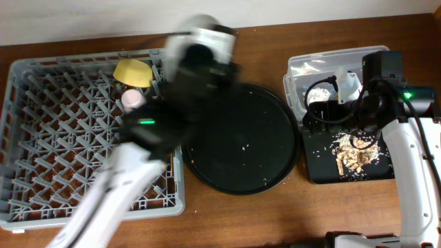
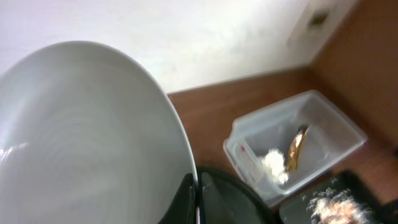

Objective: Sort waste into correct bins and load items into the dishwasher rack
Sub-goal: 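Lift the white plate and stand it upright in the rack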

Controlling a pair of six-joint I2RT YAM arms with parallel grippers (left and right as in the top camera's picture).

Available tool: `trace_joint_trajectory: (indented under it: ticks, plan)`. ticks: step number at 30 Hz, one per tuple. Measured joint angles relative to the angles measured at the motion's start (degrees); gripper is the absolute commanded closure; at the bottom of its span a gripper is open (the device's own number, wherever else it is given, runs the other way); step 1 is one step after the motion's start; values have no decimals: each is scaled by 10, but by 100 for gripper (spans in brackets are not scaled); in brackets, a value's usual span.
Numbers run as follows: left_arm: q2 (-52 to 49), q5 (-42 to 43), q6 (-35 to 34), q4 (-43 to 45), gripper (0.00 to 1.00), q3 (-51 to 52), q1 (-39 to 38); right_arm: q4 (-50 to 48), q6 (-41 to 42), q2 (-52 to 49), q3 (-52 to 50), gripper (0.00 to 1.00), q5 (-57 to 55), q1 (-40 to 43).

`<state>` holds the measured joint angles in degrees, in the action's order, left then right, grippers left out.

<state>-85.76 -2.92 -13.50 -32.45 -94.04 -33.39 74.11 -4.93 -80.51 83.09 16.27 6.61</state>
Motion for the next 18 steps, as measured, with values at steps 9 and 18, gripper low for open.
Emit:
trace_joint_trajectory:
  ticks: [9, 18]
  plan:
    - [-70, 651, -82, -10, 100, 0, 395, 0, 0, 0, 0, 1, 0, 0]
    - [-258, 742, -122, 43, 100, 2, 412, 0, 0, 0, 0, 1, 0, 0]
